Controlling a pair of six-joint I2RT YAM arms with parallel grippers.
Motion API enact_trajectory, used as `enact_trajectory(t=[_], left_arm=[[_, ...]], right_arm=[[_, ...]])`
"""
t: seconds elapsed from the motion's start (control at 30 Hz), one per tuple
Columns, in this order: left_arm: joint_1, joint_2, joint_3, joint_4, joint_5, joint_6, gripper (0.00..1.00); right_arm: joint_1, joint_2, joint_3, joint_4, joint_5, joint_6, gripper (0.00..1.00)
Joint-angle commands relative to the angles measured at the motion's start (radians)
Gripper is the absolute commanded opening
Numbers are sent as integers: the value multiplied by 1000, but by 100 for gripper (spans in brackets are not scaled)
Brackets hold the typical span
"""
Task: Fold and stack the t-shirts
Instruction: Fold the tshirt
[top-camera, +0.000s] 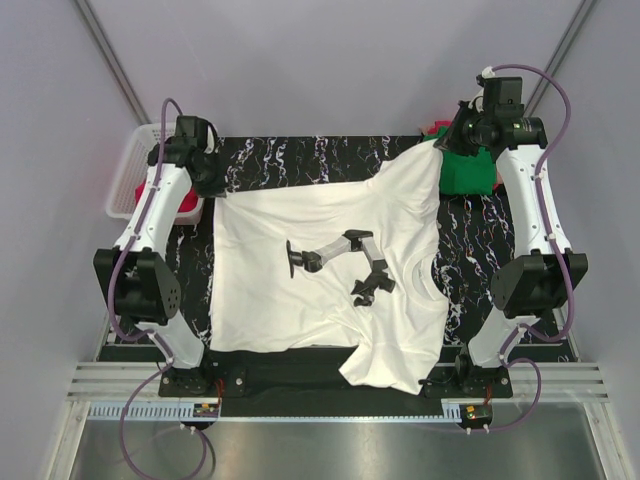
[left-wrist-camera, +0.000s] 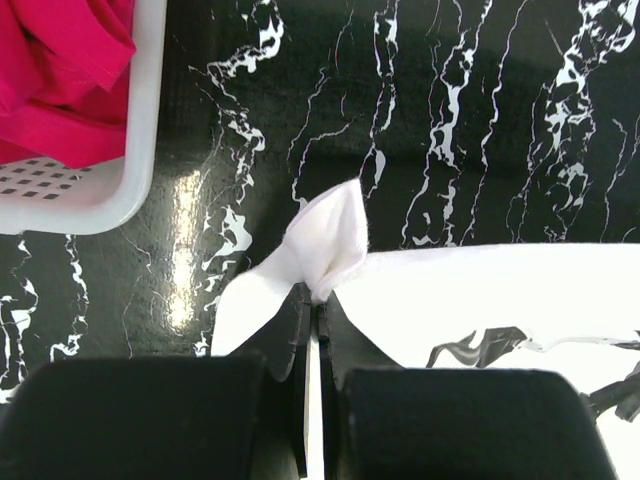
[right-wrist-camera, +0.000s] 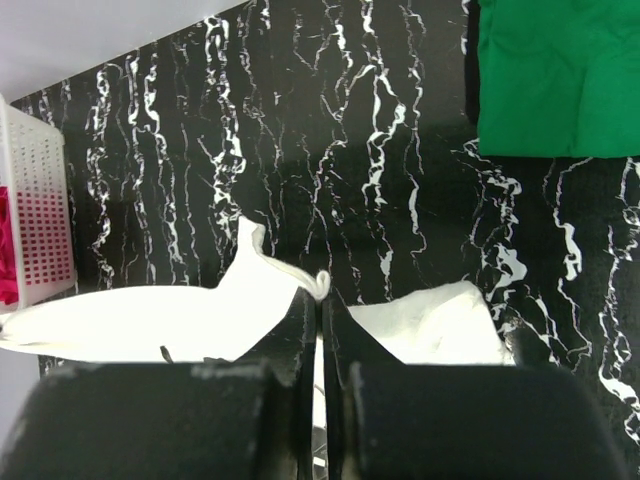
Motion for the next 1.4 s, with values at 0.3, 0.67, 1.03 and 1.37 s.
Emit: enact_trajectory(t=[0.3, 0.67, 1.03, 1.37], left_arm=[[-33, 203, 184, -44, 49, -12, 0], [-48, 393, 348, -73, 3, -27, 0], [-48, 612, 512, -86, -9, -46, 0], [-45, 658, 566, -87, -42, -52, 57]], right_arm=[[5, -44, 34, -22, 170, -26, 0], [3, 65, 71, -22, 239, -43, 0], [2, 206, 167, -30, 239, -48, 0], [3, 229, 171, -29, 218, -40, 0]])
